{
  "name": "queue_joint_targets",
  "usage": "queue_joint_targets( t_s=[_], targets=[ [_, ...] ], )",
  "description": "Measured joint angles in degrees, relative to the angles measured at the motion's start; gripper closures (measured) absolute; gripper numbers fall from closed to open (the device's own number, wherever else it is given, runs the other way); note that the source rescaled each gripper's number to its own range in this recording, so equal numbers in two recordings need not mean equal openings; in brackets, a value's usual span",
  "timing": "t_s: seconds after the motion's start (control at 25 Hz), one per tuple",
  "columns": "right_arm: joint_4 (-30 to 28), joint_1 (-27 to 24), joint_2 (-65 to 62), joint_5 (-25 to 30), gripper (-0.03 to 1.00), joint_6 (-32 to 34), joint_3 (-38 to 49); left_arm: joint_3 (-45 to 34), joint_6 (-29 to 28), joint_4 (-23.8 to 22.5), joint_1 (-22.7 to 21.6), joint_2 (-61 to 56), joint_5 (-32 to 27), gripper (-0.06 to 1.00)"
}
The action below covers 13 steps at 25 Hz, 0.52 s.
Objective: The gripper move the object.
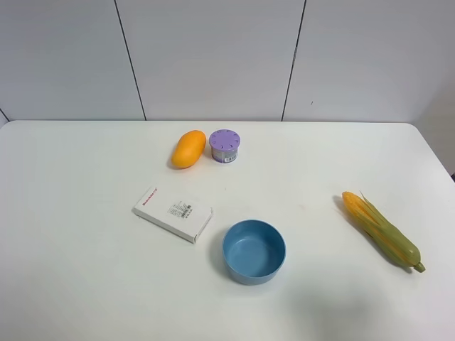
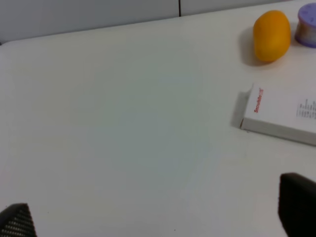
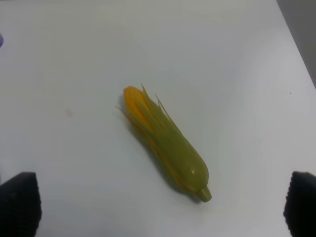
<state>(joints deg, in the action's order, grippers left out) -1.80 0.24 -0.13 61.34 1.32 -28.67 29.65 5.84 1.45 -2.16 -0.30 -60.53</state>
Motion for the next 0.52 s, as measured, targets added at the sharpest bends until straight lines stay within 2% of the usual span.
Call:
queue_joint_targets(
  t_s=[0.52],
  targets=[
    [0.0, 0.0, 0.0, 0.0, -0.03, 0.0, 0.0, 0.0, 0.0, 0.0, 0.0, 0.0, 0.0, -0.06]
  ],
)
